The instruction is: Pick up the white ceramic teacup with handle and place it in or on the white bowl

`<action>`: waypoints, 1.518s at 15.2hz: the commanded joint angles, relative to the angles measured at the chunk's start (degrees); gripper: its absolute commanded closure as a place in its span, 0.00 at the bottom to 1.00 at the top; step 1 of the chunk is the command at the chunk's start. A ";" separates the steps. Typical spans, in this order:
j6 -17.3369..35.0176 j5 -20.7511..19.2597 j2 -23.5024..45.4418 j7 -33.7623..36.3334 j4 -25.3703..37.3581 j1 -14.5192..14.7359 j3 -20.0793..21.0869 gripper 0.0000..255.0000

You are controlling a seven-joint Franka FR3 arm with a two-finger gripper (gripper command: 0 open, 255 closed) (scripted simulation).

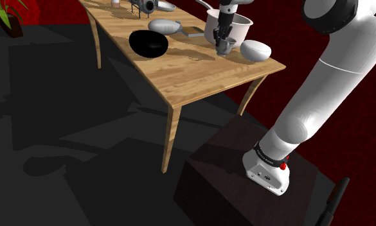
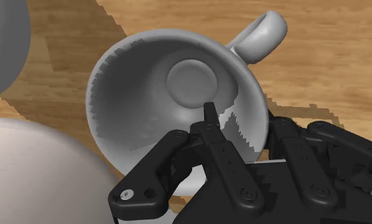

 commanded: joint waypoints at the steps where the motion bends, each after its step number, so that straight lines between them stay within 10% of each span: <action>1: -1.51 0.03 -0.04 -0.16 1.50 -0.01 -0.01 1.00; 23: -19.01 0.86 1.91 -2.13 20.98 -0.40 -0.22 1.00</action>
